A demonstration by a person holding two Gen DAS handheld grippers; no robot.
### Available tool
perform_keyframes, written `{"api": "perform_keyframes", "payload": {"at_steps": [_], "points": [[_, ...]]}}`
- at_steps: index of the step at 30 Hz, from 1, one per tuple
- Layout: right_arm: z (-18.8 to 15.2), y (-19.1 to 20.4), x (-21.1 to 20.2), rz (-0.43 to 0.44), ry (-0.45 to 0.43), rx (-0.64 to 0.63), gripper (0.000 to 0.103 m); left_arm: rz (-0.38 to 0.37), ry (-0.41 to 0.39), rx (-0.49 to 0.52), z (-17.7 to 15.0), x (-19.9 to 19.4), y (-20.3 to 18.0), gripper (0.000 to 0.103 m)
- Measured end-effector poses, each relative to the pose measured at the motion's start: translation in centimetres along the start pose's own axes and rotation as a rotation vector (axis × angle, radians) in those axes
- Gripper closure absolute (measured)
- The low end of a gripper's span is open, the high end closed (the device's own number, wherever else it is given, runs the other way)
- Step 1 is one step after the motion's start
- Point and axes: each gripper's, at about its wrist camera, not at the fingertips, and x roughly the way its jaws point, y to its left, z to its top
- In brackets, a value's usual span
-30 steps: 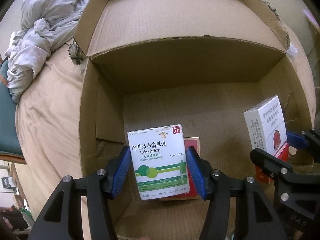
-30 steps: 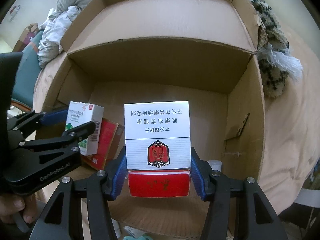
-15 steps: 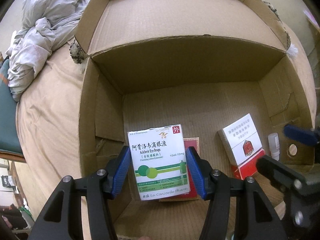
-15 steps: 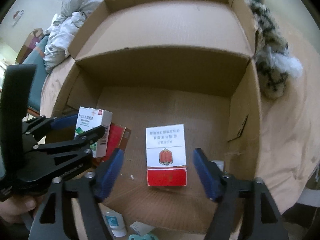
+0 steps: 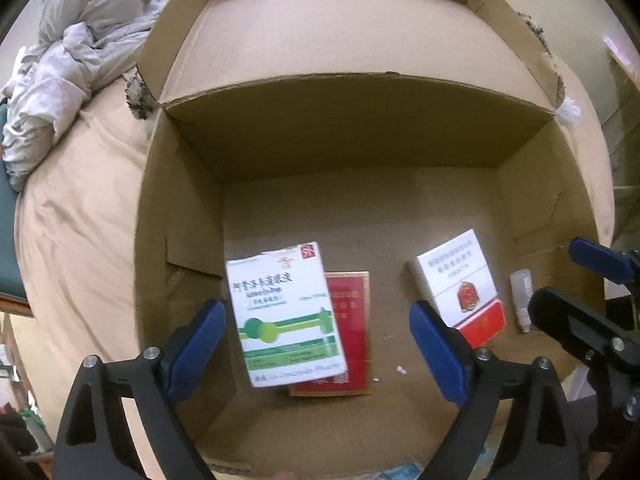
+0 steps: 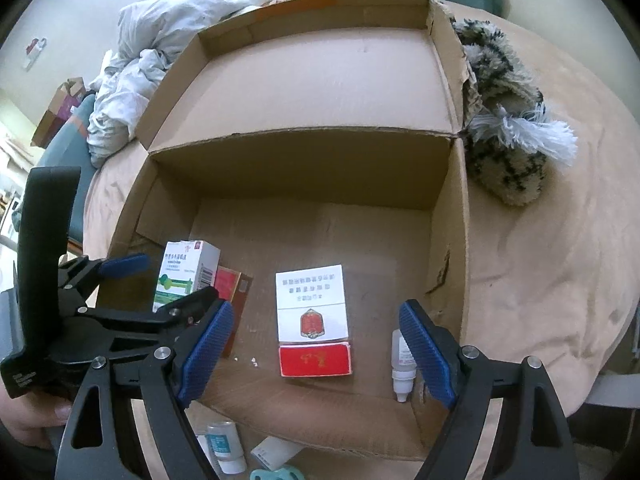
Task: Organize objects
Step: 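Place the eye-drop box in the box with the left tool while the right tool places the white-red pack, then grasp the white barcode box with the left tool while the right tool grasps the blue pacifier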
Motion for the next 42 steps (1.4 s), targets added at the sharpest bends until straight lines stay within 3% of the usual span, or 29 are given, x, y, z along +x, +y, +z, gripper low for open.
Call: {"api": "perform_keyframes", "payload": {"at_steps": [19,23,32,42], "points": [[-0.8,-0.6,-2.3,0.038,-0.027,0.014,0.013,0.037,-0.001,0.074,-0.6,-3.5,1.3,0.011],[-1.3,-0.8,-3.2,0.047,-0.037,0.024,0.013,0.052,0.049,0.163,-1.5,-4.7,1.5,0.011],[-3.0,-0.1,-5.7,0.096,0.004,0.006,0.013,0.096,0.043,0.270,-4.6,-9.2,2.3,0.011],[-6.1,1.1,-8.1,0.126,0.063,-0.021,0.013,0.068,0.077,0.367,-8.2,-12.3,4.3,0.011]]}}
